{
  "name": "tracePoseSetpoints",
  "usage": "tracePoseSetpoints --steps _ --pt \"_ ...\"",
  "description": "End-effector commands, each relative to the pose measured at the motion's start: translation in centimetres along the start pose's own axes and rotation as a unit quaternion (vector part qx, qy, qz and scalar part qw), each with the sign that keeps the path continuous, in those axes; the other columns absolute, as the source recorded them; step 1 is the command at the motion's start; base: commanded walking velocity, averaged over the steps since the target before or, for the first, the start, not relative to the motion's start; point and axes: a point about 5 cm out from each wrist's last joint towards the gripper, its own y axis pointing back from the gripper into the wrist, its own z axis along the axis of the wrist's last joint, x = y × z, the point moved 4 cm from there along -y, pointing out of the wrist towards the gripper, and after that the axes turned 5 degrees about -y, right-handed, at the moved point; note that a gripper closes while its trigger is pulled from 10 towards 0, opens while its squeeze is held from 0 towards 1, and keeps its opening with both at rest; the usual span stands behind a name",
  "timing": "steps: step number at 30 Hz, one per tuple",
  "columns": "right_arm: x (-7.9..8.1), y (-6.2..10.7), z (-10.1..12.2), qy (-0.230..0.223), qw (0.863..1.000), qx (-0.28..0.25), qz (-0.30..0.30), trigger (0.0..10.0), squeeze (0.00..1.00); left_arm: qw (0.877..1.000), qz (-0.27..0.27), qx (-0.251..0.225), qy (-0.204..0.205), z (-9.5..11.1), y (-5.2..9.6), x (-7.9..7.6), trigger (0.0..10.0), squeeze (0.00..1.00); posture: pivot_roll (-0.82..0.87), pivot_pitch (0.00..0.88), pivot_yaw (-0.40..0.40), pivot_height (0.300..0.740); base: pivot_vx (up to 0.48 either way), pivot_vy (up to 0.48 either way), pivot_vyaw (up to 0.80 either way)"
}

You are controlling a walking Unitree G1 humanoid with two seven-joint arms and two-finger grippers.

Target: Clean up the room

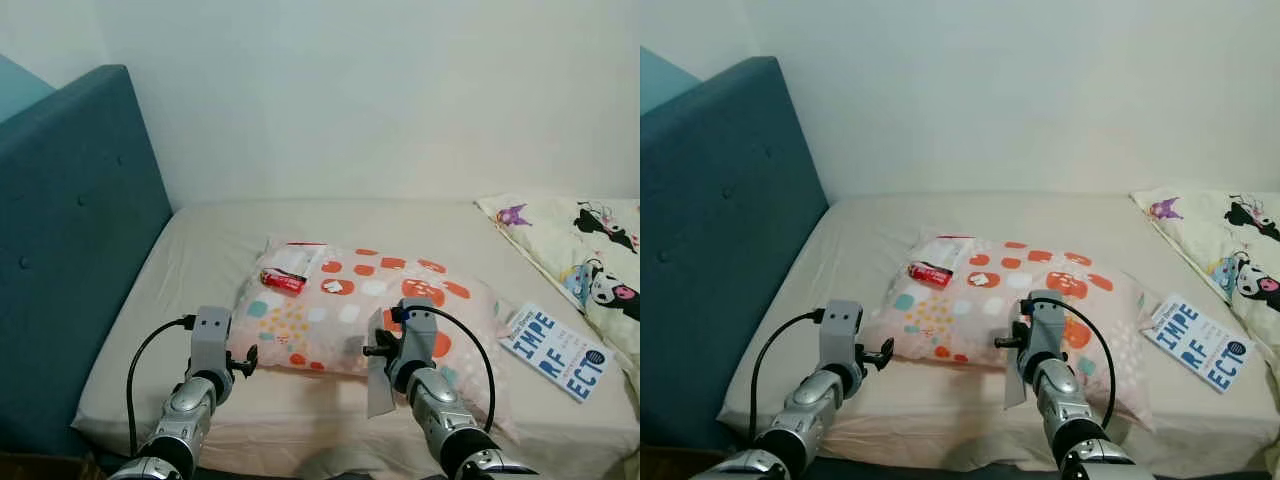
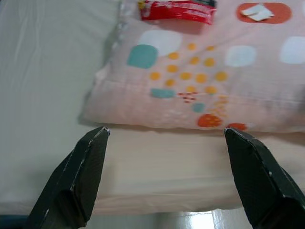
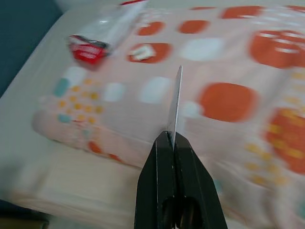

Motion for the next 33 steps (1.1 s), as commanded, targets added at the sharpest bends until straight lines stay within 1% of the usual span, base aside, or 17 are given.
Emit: tracePoseSetpoints --steps 1,4,6,11,15,19,26,33 --pt "-0.4 0.0 0.0 0.0 1.0 0.001 -0.006 10.0 0.0 1.0 -0.004 -0.009 0.004 0.7 -0.3 -0.4 10.0 0.0 -0.05 0.009 -0.005 0.74 0.0 0.0 0.0" --pt "-0.4 0.1 0.0 0.0 1.0 0.001 -0.007 10.0 0.0 1.0 -0.004 -0.011 0.006 0.8 -0.3 -0.3 10.0 0.0 -0.05 0.01 -0.005 0.74 0.0 0.0 0.0" --pt "-0.4 0.1 0.0 0.0 1.0 0.002 -0.008 10.0 0.0 1.0 -0.015 -0.019 0.02 1.1 -0.4 -0.6 10.0 0.0 -0.05 0.014 -0.003 0.74 0.0 0.0 0.0" --pt "-0.5 0.1 -0.1 0.0 1.0 0.002 -0.008 10.0 0.0 0.999 -0.027 -0.027 0.029 1.4 -0.4 -0.9 10.0 0.0 -0.05 0.014 -0.003 0.74 0.0 0.0 0.0" --pt "-0.5 0.1 -0.2 0.001 1.0 0.004 -0.01 10.0 0.0 0.997 -0.048 -0.051 0.037 2.4 -0.5 -1.4 10.0 0.0 -0.05 0.016 -0.005 0.74 0.0 0.0 0.0" --pt "-0.5 0.1 -0.2 0.002 1.0 0.005 -0.01 10.0 0.0 0.995 -0.053 -0.069 0.038 3.1 -0.6 -1.5 10.0 0.0 -0.05 0.014 -0.004 0.74 0.0 0.0 0.0" --pt "-0.6 0.1 -0.2 0.002 1.0 0.005 -0.011 10.0 0.0 0.995 -0.057 -0.073 0.042 3.3 -0.6 -1.5 10.0 0.0 -0.05 0.013 -0.003 0.74 0.0 0.0 0.0" --pt "-0.6 0.1 -0.1 0.002 1.0 0.004 -0.011 10.0 0.0 0.994 -0.06 -0.076 0.044 3.3 -0.5 -1.5 10.0 0.0 -0.05 0.012 -0.006 0.74 0.246 0.0 0.0"
